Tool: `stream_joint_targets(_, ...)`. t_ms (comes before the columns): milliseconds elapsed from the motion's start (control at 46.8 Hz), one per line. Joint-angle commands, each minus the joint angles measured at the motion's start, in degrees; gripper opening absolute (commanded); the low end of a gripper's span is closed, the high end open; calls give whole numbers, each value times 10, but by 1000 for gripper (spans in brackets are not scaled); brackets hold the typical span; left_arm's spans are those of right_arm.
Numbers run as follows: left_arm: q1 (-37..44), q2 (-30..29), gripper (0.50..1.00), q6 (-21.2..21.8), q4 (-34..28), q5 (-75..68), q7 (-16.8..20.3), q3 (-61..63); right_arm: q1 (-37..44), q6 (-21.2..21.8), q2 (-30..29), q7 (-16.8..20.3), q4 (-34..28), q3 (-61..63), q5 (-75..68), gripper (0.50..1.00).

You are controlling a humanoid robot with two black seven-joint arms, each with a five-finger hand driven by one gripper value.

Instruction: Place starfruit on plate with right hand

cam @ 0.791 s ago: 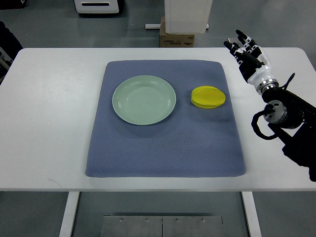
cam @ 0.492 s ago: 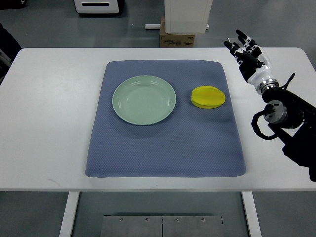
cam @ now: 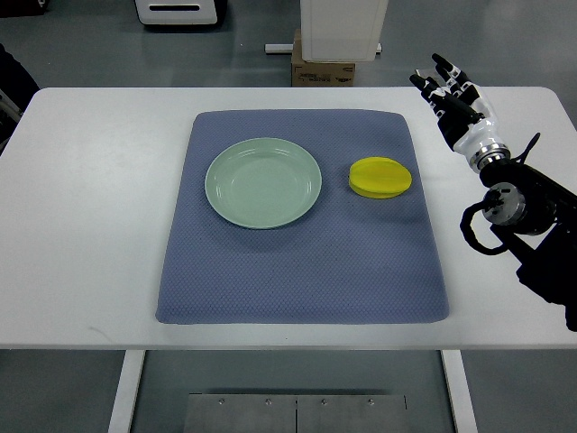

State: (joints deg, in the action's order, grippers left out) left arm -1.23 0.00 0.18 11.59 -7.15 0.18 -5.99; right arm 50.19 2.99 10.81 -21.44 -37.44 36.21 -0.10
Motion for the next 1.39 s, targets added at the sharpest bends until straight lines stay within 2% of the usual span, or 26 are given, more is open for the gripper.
stream_joint_targets(0, 0, 0, 1000, 0, -1, 0, 0, -1, -1, 0, 0, 0, 0, 0, 0, 1000)
stream_joint_targets(877, 1, 0, 1000, 0, -1, -1, 0, 1, 5, -1, 0, -1, 10, 0, 0, 1000)
stream_joint_targets(1133, 1, 0, 1000, 0, -1, -1, 0, 1, 0, -8, -3, -4, 65, 0, 0, 1000)
stream_joint_targets(1368, 1, 0, 1000, 0, -1, -1, 0, 1, 13, -10, 1, -4, 77, -1, 0, 1000)
